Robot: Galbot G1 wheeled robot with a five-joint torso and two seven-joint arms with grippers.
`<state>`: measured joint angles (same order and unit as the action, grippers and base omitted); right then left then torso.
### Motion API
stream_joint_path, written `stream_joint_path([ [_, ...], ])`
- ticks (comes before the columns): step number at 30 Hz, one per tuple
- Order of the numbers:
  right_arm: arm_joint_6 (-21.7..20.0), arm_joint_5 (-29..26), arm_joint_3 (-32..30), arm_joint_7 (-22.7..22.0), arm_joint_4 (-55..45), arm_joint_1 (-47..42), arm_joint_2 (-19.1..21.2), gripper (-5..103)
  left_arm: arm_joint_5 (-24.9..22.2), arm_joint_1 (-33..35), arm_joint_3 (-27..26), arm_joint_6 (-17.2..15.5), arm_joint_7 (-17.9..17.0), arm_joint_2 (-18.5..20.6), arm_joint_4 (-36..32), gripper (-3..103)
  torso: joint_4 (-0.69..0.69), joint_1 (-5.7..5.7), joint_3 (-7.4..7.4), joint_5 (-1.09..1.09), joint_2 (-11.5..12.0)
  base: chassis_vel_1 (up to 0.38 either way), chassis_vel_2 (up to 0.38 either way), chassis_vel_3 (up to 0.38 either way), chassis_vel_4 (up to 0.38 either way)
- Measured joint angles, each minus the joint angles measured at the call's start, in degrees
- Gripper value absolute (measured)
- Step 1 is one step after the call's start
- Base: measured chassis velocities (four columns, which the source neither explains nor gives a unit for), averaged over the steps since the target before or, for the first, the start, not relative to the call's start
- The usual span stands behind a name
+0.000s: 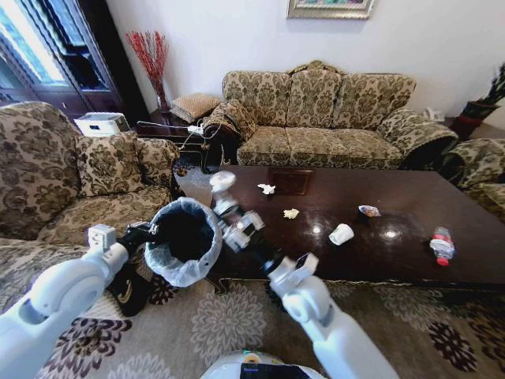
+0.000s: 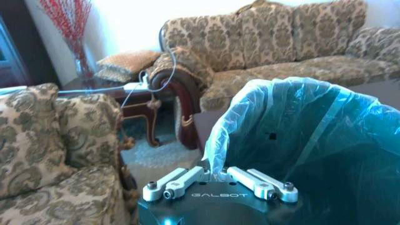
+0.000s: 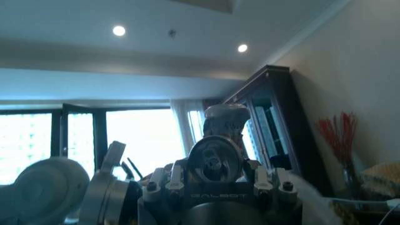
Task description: Move to the front of the table and place the trash on the table into the trash bin.
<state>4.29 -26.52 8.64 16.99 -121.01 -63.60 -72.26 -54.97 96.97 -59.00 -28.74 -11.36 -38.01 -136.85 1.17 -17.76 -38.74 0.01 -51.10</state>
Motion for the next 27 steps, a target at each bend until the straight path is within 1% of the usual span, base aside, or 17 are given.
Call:
stream_joint_path([
  [2, -0.5, 2.9, 1.1, -0.4, 0.7, -0.3, -0.2, 45, 0.0, 0.1, -0.3, -0.1, 0.0, -0.3, -1.0, 2, 0.00, 0.00, 0.00, 0.00, 0.0, 0.000, 0.000, 0.000, 0.000],
  [3, -0.5, 2.9, 1.1, -0.4, 0.7, -0.3, -0.2, 45, 0.0, 0.1, -0.3, -0.1, 0.0, -0.3, -1.0, 2, 0.00, 0.00, 0.00, 0.00, 0.0, 0.000, 0.000, 0.000, 0.000],
  [4, -0.7, 5.4, 1.3, -0.9, 1.0, -0.7, -0.3, 50, 0.0, 0.2, -0.6, -0.2, 0.0, -0.4, -1.6, 2, 0.00, 0.00, 0.00, -0.01, 0.0, 0.000, 0.000, 0.000, 0.000],
  [6, -0.7, 6.2, 1.0, -1.2, 0.7, -1.1, -0.2, 61, 0.0, 0.3, -0.8, -0.2, -0.1, -0.3, -2.0, 2, -0.01, 0.00, 0.00, -0.01, 0.0, 0.000, 0.000, 0.000, 0.000],
  [7, -0.6, 6.6, -0.1, -1.3, -0.1, -1.6, 0.3, 71, 0.0, 0.3, -0.8, -0.3, 0.0, 0.0, -2.3, 2, 0.00, 0.00, 0.00, -0.01, 0.0, 0.000, 0.000, 0.000, 0.000],
  [8, -0.2, 6.6, -0.5, -1.2, -0.7, -1.9, 0.6, 77, 0.0, 0.4, -0.7, -0.4, 0.0, 0.0, -2.4, 2, -0.01, 0.00, 0.00, 0.00, 0.0, 0.000, 0.000, 0.000, 0.000],
  [11, 0.2, 6.6, -0.9, -1.2, -1.2, -2.2, 0.8, 82, 0.1, 0.4, -0.6, -0.5, 0.0, 0.0, -2.4, 2, -0.01, 0.00, 0.00, -0.02, 0.0, 0.000, 0.000, 0.000, 0.000],
  [13, 1.7, 6.4, -1.5, -1.2, -1.8, -2.7, 0.9, 93, 0.1, 0.5, -0.6, -0.6, 0.0, -0.1, -2.3, 2, 0.00, 0.00, 0.00, -0.02, 0.0, 0.000, 0.000, 0.000, 0.000],
  [14, 1.7, 6.4, -1.5, -1.2, -1.8, -2.7, 0.9, 93, 0.1, 0.5, -0.6, -0.6, 0.0, -0.1, -2.3, 2, 0.00, 0.00, 0.00, -0.02, 0.0, 0.000, 0.000, 0.000, 0.000],
  [15, 2.9, 6.2, -2.2, -1.4, -2.5, -3.2, 0.7, 97, 0.1, 0.5, -0.7, -0.6, 0.0, -0.2, -1.8, 2, 0.00, 0.00, 0.00, -0.01, 0.0, 0.000, 0.000, 0.000, 0.000],
  [17, 4.3, 5.9, -3.5, -4.2, -4.1, -4.6, 0.7, 99, 0.1, 0.4, -1.3, -0.6, -0.3, -0.6, -0.5, 2, -0.01, 0.00, 0.00, -0.01, 0.0, 0.000, 0.000, 0.000, 0.000],
  [18, 4.4, 5.7, -5.1, -7.7, -5.4, -6.1, 1.0, 100, 0.2, 0.1, -1.8, -0.4, -0.5, -1.1, 0.7, 2, 0.00, 0.00, 0.00, -0.01, 0.0, 0.000, 0.000, 0.000, 0.000],
  [19, 4.4, 5.7, -5.1, -7.7, -5.4, -6.1, 1.0, 100, 0.2, 0.1, -1.8, -0.4, -0.5, -1.1, 0.7, 2, 0.00, 0.00, 0.00, -0.01, 0.0, 0.000, 0.000, 0.000, 0.000],
  [20, 4.1, 5.8, -6.4, -9.7, -5.9, -7.1, 1.3, 100, 0.2, -0.1, -2.0, -0.3, -0.7, -1.4, 1.2, 2, 0.00, 0.00, 0.00, -0.01, 0.0, 0.000, 0.000, 0.000, 0.000],
  [22, 2.0, 5.6, -12.2, -16.1, -5.2, -9.5, 1.9, 100, 0.3, -1.2, -3.0, 0.4, -0.9, -2.4, 3.1, 2, 0.00, 0.00, 0.00, -0.01, 0.0, 0.000, 0.000, 0.000, 0.000],
  [23, 2.0, 5.6, -12.2, -16.1, -5.2, -9.5, 1.9, 100, 0.3, -1.2, -3.0, 0.4, -0.9, -2.4, 3.1, 2, 0.00, 0.00, 0.00, -0.01, 0.0, 0.000, 0.000, 0.000, 0.000],
  [27, -1.8, 1.2, -20.6, -21.9, -0.7, -10.5, 2.1, 100, 0.8, -2.7, -3.3, 1.3, -1.7, -4.5, 4.5, 2, -0.01, 0.00, -0.01, 0.00, 0.0, 0.000, 0.000, 0.000, 0.000],
])
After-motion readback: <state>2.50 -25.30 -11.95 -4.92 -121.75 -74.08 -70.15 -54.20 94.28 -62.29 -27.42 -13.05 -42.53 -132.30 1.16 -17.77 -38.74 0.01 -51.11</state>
